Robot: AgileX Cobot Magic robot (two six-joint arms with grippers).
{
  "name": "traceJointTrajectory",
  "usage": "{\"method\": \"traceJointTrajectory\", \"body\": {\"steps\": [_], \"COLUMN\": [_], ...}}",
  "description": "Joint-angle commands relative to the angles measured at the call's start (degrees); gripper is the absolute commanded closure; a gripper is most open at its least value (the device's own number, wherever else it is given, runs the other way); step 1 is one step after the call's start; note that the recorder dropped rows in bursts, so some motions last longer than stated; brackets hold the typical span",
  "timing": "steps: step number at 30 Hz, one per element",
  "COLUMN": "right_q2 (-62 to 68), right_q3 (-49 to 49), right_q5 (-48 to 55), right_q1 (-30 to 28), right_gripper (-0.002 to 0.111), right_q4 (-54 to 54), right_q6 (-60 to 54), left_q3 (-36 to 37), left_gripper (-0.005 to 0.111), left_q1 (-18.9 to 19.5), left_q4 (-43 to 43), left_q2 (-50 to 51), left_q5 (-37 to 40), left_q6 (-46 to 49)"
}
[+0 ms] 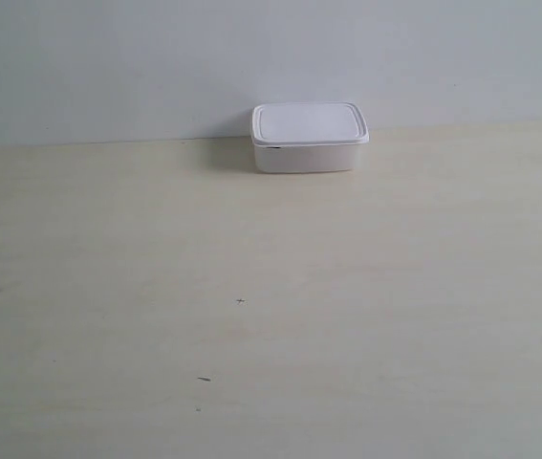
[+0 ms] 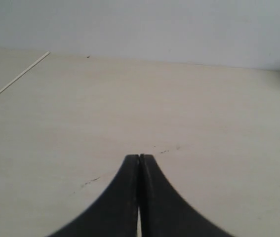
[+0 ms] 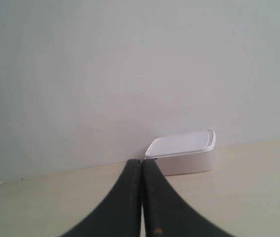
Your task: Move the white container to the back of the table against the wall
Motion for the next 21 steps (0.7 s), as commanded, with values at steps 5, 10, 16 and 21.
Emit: {"method": "traceJointTrajectory", "body": {"steps": [5,10,16,21], "right_q2": [-0.2,-0.2,-0.2,-0.2], "right_q3": [0.3,0.3,0.3,0.3], "right_q5": [0.0,0.0,0.0,0.0], "right_q1": [-0.4,-0.4,-0.4,-0.4], "right_gripper": [0.108,0.108,0.108,0.108], "right_q4": [0.0,0.0,0.0,0.0], "right_q6": [0.0,0.0,0.0,0.0], "left_q3": [0.2,0.2,0.2,0.2], "left_gripper": [0.107,0.107,0.107,0.107], "left_q1": [0.2,0.2,0.2,0.2], "left_q4": [-3.5,-4.3,-4.3,-4.3], "left_q2": [-0.3,-0.3,-0.3,-0.3], "left_q5": [1.1,1.0,1.0,1.0], "left_q6": [4.4,4.4,4.4,4.4]}}
